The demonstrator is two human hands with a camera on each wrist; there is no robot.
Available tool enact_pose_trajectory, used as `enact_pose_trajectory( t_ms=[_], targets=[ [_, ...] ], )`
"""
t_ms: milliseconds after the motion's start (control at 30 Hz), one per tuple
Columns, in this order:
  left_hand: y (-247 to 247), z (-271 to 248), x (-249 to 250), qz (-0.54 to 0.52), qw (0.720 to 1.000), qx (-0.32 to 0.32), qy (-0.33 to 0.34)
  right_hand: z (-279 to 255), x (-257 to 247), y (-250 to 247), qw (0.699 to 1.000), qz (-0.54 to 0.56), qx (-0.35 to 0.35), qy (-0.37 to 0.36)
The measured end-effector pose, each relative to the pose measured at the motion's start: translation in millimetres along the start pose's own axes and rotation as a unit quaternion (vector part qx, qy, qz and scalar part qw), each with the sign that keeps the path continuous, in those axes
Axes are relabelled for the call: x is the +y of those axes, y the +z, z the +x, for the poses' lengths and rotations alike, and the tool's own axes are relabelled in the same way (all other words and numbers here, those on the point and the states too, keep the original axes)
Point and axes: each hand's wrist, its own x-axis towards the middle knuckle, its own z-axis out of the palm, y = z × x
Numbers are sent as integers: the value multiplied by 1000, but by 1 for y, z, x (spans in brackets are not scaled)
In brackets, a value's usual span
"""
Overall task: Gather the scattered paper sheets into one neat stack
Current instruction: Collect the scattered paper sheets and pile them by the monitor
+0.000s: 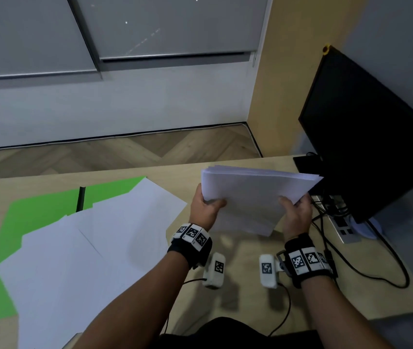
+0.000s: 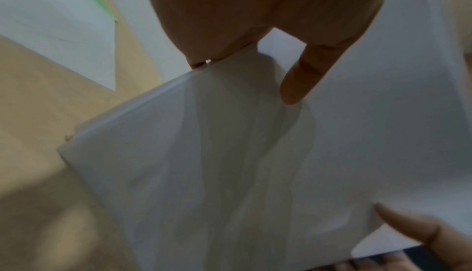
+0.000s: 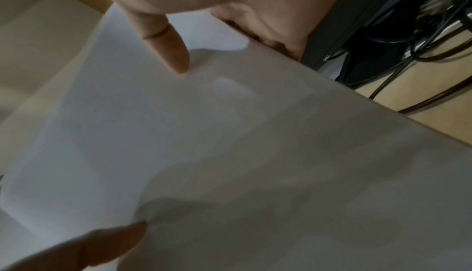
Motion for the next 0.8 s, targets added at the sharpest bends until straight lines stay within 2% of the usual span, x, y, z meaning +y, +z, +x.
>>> enact_pose_trajectory(
  t_ms=[333,467,667,800],
  targets=[
    [7,1,1,7,1000,1,20,1,1,1,1000,1,-14,0],
    [14,5,10,-16,1000,8,8,-4,-5,10,1000,14,-19,2],
    [7,10,41,-29,997,-23,73,2,-23,8,998,38,12,-46],
    [1,3,28,10,999,-22,41,0,-20,0,999,-1,2,-45]
  ],
)
